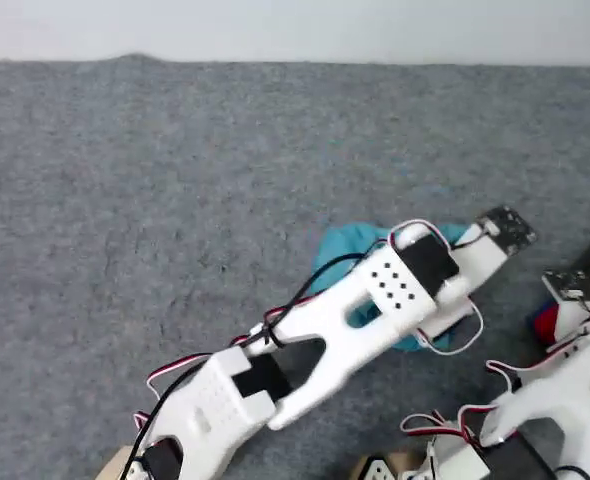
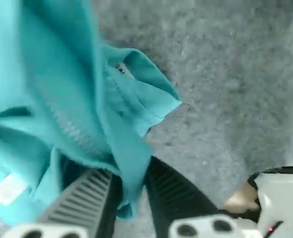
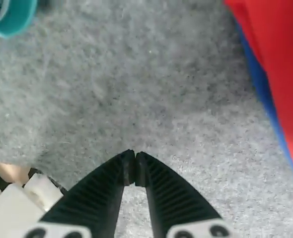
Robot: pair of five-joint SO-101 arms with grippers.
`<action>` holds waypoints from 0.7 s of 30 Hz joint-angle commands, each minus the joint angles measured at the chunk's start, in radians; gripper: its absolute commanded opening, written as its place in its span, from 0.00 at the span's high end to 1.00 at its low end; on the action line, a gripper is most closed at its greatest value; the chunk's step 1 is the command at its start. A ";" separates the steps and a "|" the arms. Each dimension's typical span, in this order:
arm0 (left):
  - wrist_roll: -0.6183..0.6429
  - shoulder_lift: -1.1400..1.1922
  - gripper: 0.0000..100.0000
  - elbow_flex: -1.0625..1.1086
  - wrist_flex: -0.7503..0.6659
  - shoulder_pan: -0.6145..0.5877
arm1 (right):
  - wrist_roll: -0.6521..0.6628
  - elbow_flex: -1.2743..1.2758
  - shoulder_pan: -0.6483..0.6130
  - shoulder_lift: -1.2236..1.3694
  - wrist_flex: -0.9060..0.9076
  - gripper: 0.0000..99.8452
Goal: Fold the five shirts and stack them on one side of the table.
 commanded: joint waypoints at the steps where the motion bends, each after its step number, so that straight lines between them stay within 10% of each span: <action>1: -0.011 0.000 0.85 -0.036 0.026 -0.005 | 0.009 -0.055 0.015 -0.031 -0.001 0.99; 14: 0.127 -0.166 0.78 -0.035 0.026 -0.173 | -0.002 -0.094 -0.056 -0.062 0.085 0.99; 21: 0.126 -0.276 0.78 -0.022 0.026 -0.362 | -0.261 -0.287 -0.377 -0.251 0.214 0.99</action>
